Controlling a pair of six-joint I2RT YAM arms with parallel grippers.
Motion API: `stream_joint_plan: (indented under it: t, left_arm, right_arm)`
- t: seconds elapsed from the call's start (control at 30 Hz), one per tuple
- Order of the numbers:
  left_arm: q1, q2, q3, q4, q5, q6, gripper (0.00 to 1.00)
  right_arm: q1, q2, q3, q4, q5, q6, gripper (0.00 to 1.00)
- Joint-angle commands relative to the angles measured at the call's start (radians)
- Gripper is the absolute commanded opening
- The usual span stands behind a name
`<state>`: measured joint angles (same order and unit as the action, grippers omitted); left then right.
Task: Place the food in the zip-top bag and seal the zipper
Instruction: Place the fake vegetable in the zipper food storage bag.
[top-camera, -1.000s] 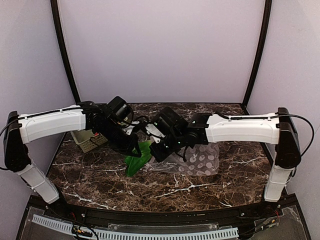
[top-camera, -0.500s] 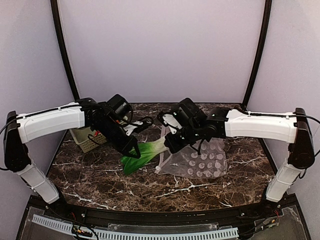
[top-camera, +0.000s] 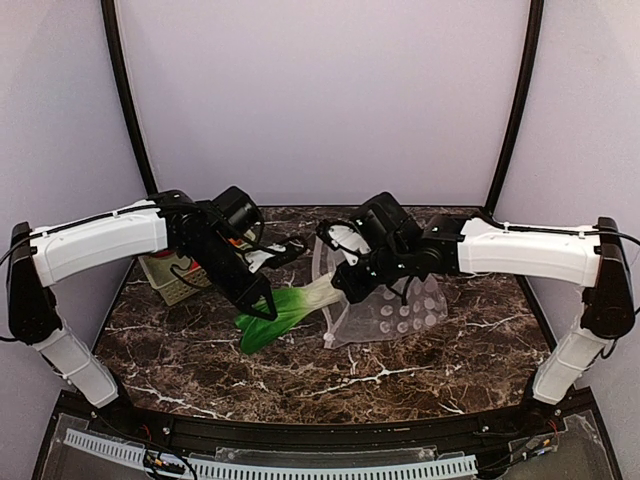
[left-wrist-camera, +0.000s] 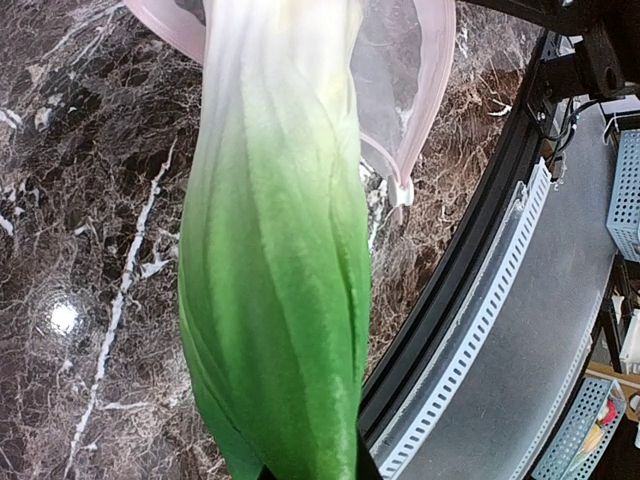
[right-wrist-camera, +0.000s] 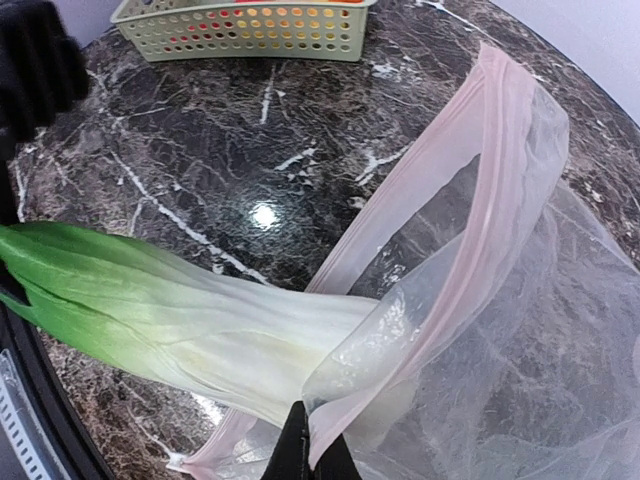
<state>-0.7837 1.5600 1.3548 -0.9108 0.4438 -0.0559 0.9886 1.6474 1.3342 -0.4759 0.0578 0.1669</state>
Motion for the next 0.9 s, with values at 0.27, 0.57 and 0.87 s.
stream_joint_plan:
  t: [0.27, 0.57, 0.87]
  left_arm:
    - [-0.017, 0.088, 0.101, 0.007, 0.108, 0.039, 0.01]
    - [-0.021, 0.107, 0.123, 0.136, 0.004, -0.043, 0.01]
    - [-0.022, 0.149, 0.131, 0.14, -0.058, -0.032, 0.18]
  right_arm:
    - [0.023, -0.041, -0.054, 0.147, -0.367, -0.121, 0.0]
    - [0.036, -0.037, -0.072, 0.224, -0.487, -0.04, 0.0]
    - [0.032, -0.082, -0.133, 0.255, -0.327, 0.025, 0.0]
